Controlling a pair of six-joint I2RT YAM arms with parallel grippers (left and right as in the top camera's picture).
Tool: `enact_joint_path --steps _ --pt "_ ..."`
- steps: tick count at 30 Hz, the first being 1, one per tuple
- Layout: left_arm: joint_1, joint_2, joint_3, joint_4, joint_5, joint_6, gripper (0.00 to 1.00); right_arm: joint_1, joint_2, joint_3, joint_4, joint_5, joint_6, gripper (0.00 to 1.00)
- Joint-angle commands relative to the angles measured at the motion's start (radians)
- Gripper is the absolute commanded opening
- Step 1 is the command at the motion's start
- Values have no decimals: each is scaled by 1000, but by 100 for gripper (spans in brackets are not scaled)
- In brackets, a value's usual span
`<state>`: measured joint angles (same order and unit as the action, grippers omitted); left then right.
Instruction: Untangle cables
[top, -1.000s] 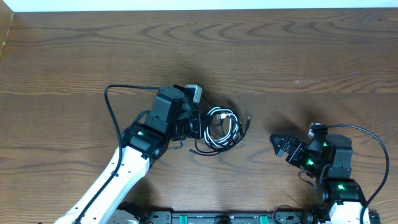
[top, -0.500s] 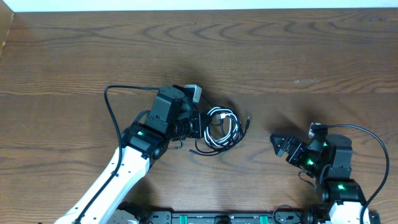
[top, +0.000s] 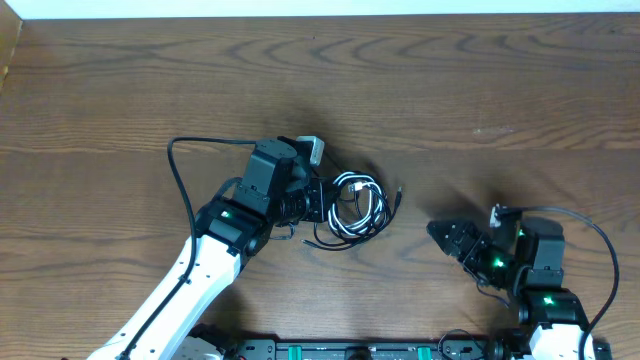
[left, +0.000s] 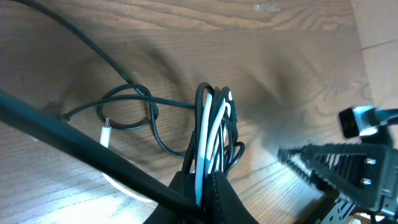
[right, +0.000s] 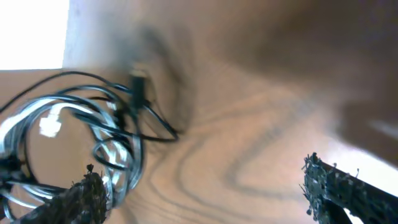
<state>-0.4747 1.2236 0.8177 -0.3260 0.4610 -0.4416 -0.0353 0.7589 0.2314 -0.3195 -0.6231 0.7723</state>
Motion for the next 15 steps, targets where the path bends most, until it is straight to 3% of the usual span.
enact_joint_path --steps 1,6,15 --pt "5 2 -4 5 -9 -1 8 4 -2 22 65 -19 -154 99" --pt "5 2 -4 5 -9 -2 8 5 -2 108 18 -10 -222 96" --pt "5 2 -4 6 -9 -2 8 5 -2 391 -409 116 -428 99"
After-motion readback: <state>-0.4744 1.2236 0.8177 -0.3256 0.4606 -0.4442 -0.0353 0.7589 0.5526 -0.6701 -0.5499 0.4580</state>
